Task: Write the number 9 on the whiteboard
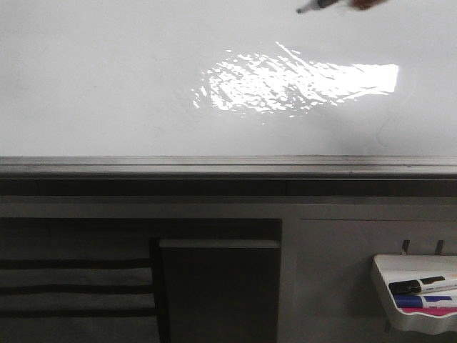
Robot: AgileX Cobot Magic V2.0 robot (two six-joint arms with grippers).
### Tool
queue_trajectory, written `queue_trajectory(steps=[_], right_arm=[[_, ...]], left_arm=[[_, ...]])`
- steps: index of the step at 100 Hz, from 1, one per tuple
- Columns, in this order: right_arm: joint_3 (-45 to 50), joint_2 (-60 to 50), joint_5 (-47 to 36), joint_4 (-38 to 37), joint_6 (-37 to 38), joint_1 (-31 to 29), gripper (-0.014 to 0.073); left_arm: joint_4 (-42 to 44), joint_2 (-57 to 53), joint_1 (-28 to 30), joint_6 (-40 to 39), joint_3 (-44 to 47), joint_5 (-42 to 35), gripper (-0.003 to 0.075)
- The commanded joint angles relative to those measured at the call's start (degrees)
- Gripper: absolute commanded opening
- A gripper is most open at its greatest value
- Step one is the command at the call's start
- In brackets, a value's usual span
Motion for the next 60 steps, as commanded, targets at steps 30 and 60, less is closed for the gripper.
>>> queue_trajectory(steps=[30, 60], right_arm=[[3.74, -2.03, -7.72, 1.45, 1.23, -1.56, -0.0046], [0.30, 3.04, -5.09, 1.45, 1.23, -1.56, -0.0046]], left_arm=[[-4.25, -2.85, 1.77, -0.90, 4.21, -9.47, 0.0333], [-4.37, -2.73, 1.77, -0.90, 4.21, -9.60, 0.0333]])
